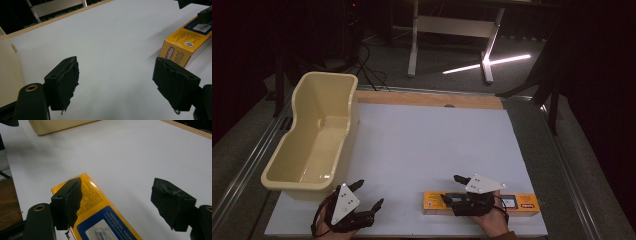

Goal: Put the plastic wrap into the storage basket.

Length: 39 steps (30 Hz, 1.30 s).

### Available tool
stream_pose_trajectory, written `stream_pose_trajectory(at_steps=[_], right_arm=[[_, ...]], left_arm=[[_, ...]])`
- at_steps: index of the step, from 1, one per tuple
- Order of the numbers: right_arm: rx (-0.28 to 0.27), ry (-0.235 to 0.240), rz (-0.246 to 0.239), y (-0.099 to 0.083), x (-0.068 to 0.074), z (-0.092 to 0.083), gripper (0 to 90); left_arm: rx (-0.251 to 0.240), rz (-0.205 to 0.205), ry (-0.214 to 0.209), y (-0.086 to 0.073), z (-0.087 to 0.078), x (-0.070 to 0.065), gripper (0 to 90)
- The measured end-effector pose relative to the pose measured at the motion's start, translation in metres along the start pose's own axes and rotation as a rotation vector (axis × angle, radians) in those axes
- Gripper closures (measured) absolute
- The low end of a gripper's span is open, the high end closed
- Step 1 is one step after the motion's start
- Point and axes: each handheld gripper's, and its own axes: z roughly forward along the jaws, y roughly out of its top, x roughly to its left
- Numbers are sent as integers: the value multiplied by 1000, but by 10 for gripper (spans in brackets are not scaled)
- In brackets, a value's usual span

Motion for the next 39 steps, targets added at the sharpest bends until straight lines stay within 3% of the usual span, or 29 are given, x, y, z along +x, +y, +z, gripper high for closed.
stream_pose_trajectory(at_steps=[4, 11, 22, 30, 35, 39], right_arm=[[2, -10, -8, 0, 2, 0, 303], [2, 19, -19, 0, 3, 0, 400], [34, 192, -84, 0, 12, 4, 887], [97, 318, -175, -1, 26, 11, 900], [165, 321, -243, -4, 36, 17, 900], [226, 280, -281, -7, 41, 24, 900]], left_arm=[[-4, -4, 13, -1, 0, 1, 211], [-12, -13, 16, -1, -1, 2, 206], [-14, -24, 20, -2, 0, 4, 210], [-15, -25, 22, -2, 0, 4, 212], [-21, -30, 21, -2, 0, 4, 222], [-19, -30, 20, -2, 0, 4, 222]])
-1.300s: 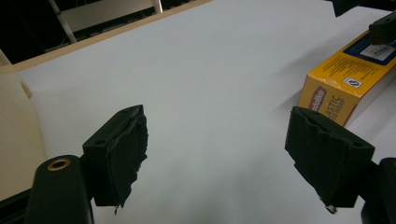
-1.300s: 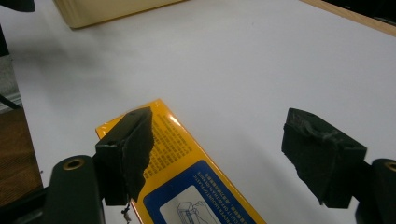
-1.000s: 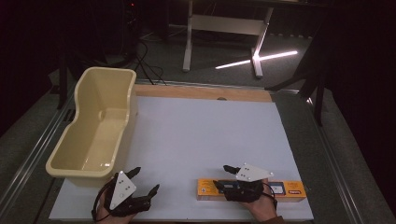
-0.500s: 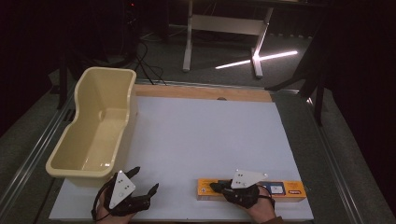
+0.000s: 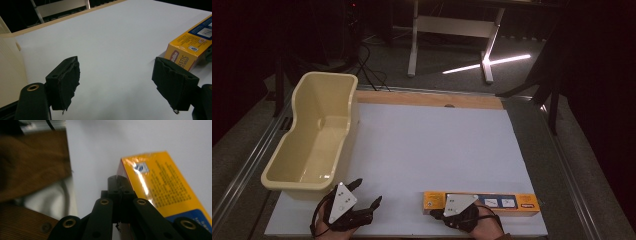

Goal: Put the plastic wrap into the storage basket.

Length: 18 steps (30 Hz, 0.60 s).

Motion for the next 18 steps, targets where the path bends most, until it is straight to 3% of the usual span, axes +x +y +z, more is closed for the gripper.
stream_pose_trajectory(at_steps=[6, 9, 15, 18], right_arm=[[20, -46, -4, 3, 2, 2, 900], [44, -92, -6, 7, -2, 6, 900], [99, -171, 17, 11, -23, 12, 900], [106, -188, 68, 12, -38, 14, 900]], left_arm=[[7, -2, 1, -1, 2, 0, 225], [9, -5, 4, -1, 3, 0, 225], [7, -13, 7, -1, 2, 2, 225], [4, -23, -3, -1, 1, 3, 225]])
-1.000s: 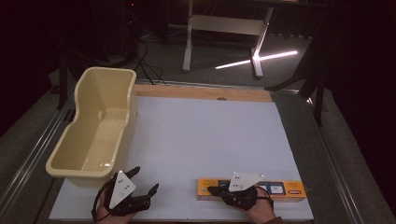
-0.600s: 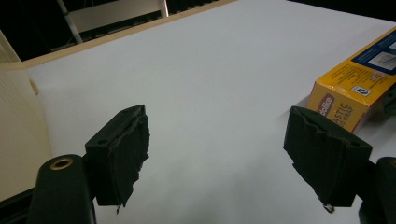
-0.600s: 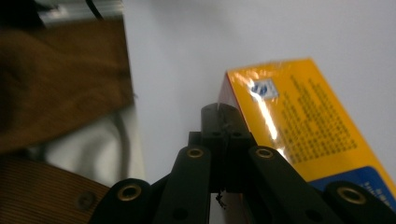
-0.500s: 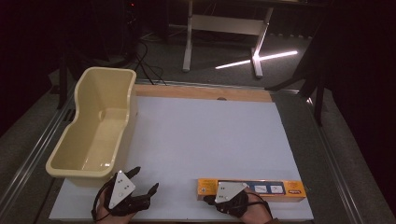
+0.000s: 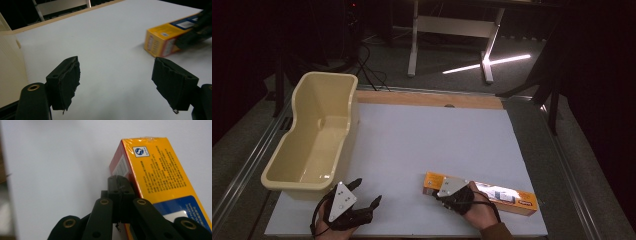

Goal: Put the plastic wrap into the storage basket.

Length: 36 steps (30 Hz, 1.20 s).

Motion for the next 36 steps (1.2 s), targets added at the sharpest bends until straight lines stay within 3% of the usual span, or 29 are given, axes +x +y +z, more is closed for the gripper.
stream_pose_trajectory(at_steps=[7, 10, 18, 22, 25, 27, 31, 33, 36], right_arm=[[31, -44, 52, 8, -28, 10, 900], [47, -75, 88, 11, -49, 15, 900], [81, -220, 193, 13, -89, 26, 897], [50, -159, 193, 16, -93, 20, 755], [26, -144, 181, 18, -92, 11, 709], [2, -124, 184, 18, -94, -2, 650], [26, -127, 159, 12, -105, -26, 509], [23, -116, 166, 10, -108, -31, 487], [60, -82, 173, -1, -120, -46, 406]], left_arm=[[-6, -12, -1, 0, -1, 1, 225], [-7, -17, -9, 0, -1, 2, 225], [-10, -33, -15, -1, -1, 4, 225], [-9, -36, -17, -1, -1, 4, 225], [-9, -38, -17, -1, -1, 4, 225], [-9, -36, -16, -1, -1, 4, 225], [-3, -35, -18, -1, -1, 4, 225], [-3, -36, -18, -1, 0, 4, 225], [-2, -39, -17, -1, 0, 4, 225]])
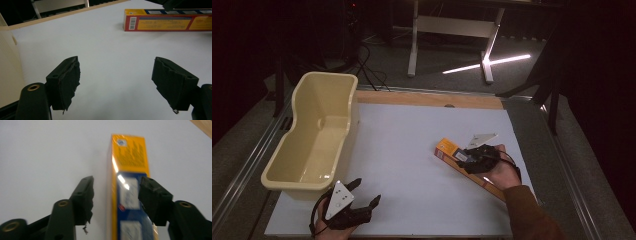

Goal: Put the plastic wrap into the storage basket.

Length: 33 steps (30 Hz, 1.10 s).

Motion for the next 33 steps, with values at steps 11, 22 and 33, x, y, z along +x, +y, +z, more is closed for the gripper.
stream_pose_trajectory(at_steps=[11, 22, 33], right_arm=[[201, 13, -11, -14, -21, 0, 312], [364, 41, -22, -13, -24, 10, 261], [484, 96, -11, -19, -27, 23, 317]], left_arm=[[6, -3, -1, 0, 1, 0, 225], [6, -2, 0, 0, 1, 0, 225], [7, -1, -1, 0, 1, 0, 225]])
